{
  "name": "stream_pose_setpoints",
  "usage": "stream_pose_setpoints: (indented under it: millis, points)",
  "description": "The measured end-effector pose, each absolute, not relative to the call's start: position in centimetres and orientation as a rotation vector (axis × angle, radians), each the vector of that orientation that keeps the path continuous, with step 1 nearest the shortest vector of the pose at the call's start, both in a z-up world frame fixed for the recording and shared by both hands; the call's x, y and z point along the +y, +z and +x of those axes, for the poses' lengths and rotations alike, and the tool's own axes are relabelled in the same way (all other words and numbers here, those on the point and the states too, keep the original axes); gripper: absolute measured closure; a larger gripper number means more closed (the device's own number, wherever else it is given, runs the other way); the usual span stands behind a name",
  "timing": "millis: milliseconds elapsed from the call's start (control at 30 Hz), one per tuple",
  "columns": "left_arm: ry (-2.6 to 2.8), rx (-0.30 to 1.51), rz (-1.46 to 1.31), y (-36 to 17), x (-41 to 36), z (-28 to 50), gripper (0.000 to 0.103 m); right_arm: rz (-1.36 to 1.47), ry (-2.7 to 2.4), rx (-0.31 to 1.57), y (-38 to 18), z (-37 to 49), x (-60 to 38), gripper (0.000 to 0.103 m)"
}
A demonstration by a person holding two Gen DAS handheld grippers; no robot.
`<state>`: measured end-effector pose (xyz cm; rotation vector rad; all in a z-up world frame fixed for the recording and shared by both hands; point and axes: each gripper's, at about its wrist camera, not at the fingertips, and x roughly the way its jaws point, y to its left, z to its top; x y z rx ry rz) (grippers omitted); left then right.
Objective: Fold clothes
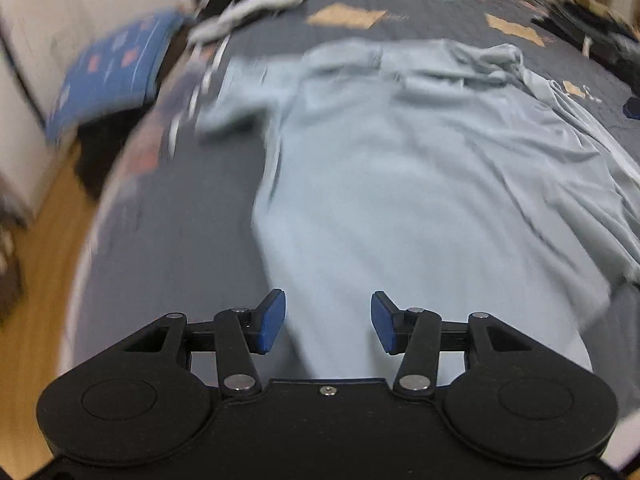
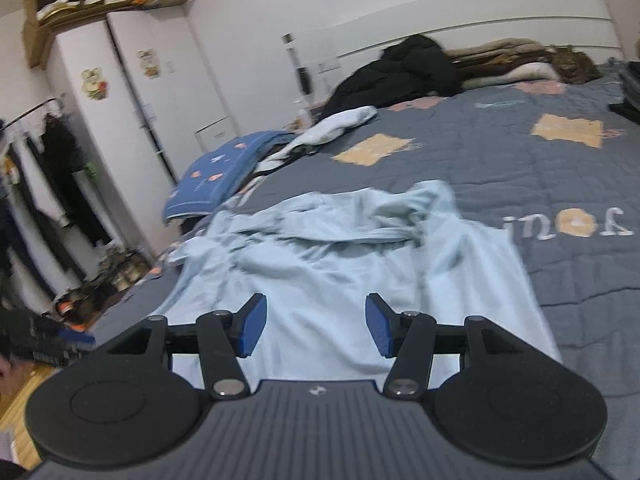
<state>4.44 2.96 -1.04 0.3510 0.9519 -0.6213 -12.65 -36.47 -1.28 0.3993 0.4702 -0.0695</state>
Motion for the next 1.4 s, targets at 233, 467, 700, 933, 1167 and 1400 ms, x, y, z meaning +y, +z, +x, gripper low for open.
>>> stream_pose_setpoints:
  millis: [233,467,700,933,1167,1400]
  points:
    - [-0.710,1.136,0.103,-4.2,7.0,2.6,0.055,0.332,0.038,0.491,-0.6,-11.9,-32.1,0.049]
    - [-0.760,1.166,0.093,-5.9,5.2,2.1,0.093,0.309,0.070,0.507,-0.4,-11.5,-30.0,0.049]
    - [-0.706,1.067,0.085,-2.3,8.3,1.4,0.098,0.340,0.060,0.495,-0.1,-11.7,-30.8,0.049]
    - [-0.558,0.952,0.067,5.4,14.9,2.5,0.098,0.347,0.062,0.527,-0.7,-11.7,-31.1,0.049]
    - [-0.862,0.792,0.121,12.6,6.8,-2.4,0.098,0.406,0.035,0.493,0.5,-12.4,-32.6,0.049]
    - [-1.165,0.860,0.262,5.3,-8.0,-6.7,0.098,0.470,-0.003,0.440,1.4,-13.1,-35.0,0.047]
